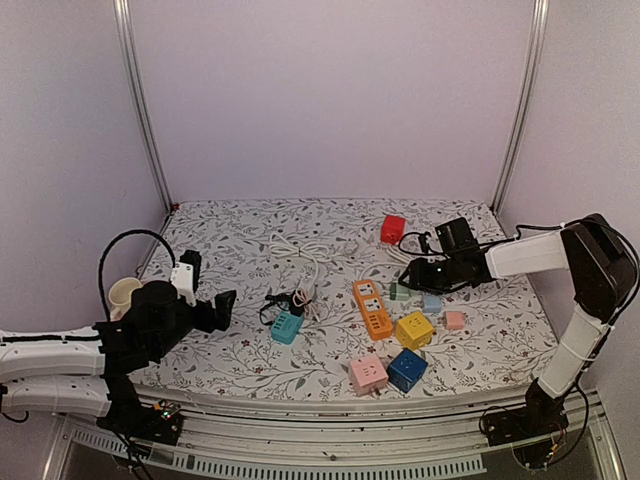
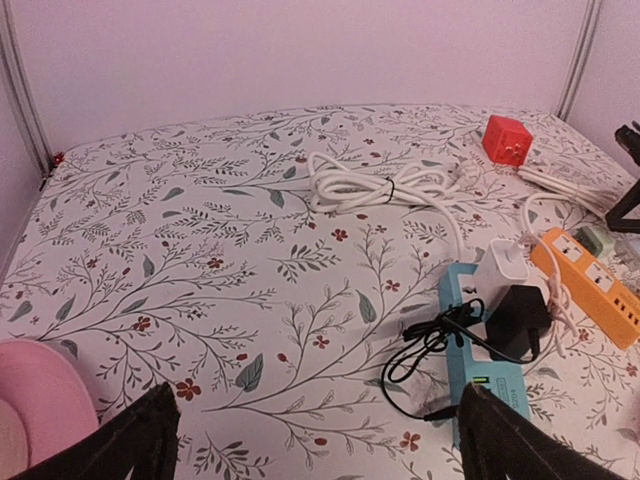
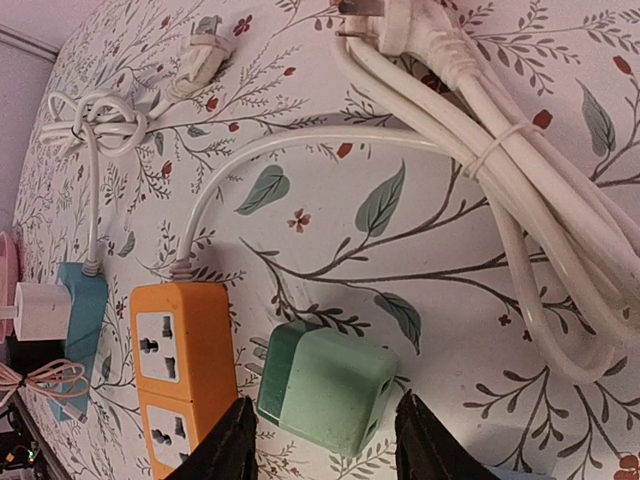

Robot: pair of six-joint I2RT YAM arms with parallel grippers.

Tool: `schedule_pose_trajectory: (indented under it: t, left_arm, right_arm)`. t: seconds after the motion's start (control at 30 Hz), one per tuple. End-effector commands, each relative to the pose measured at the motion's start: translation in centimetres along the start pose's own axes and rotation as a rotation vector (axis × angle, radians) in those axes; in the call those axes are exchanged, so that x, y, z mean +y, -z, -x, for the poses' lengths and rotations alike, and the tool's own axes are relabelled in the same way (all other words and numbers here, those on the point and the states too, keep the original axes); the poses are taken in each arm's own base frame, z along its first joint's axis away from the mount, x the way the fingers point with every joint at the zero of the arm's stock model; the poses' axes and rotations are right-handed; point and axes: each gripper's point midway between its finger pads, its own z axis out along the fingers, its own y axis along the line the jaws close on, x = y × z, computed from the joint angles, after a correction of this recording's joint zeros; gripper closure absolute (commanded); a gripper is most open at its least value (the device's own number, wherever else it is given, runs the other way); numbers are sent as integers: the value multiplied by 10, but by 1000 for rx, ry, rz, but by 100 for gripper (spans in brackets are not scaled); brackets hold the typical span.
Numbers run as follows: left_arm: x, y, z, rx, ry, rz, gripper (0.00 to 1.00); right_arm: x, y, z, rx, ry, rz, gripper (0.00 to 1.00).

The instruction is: Pull the plug off the socket

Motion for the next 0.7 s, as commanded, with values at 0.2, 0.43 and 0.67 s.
schedule_pose_trajectory:
  t: [0.2, 0.43, 0.67]
  left_arm:
    - [-15, -7, 3, 31, 6, -66, 3]
    - [-59, -22, 25, 91, -21, -208, 3]
    - [-99, -53, 40, 221, -57, -248, 5]
  right_arm:
    - [-11, 39, 13, -98, 38, -124, 39]
    - [3, 66, 13, -153, 67, -122, 18]
    - [9, 87, 12, -190, 67, -114, 12]
